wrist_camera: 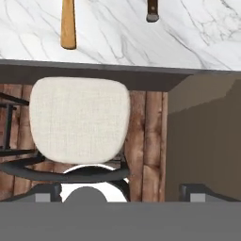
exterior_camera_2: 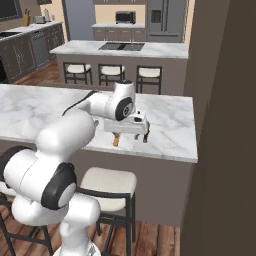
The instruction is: Pick up the metallic utensils from the counter and place them in the open drawer. Make sure not to pick up any wooden utensils.
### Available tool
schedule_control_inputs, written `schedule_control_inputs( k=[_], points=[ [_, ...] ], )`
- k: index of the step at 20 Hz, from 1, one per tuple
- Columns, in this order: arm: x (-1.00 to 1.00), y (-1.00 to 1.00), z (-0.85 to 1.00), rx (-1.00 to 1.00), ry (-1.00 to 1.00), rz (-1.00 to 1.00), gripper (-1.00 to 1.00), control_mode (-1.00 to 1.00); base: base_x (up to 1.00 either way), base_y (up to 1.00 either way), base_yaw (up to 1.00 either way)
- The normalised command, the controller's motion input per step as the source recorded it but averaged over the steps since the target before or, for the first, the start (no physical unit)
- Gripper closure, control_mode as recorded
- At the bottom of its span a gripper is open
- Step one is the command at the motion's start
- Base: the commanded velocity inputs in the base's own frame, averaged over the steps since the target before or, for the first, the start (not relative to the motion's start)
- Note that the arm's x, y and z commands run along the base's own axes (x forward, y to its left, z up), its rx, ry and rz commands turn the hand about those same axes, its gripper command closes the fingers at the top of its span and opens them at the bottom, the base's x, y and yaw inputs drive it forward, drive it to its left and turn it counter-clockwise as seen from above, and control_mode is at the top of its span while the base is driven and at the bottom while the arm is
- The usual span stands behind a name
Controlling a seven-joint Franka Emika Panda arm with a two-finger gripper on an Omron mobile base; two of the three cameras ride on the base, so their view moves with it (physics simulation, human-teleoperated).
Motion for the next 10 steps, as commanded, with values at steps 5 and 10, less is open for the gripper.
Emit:
schedule_control_inputs(
  k=[5,10],
  points=[
    [0.56,-0.17,-0.2,0.0,0.04,0.0,-1.0,-1.0,0.0,0.0,0.0],
    [0.46,-0.01,-0.27,0.0,0.0,0.0,-1.0,-1.0,0.0,0.0,0.0]
  ],
)
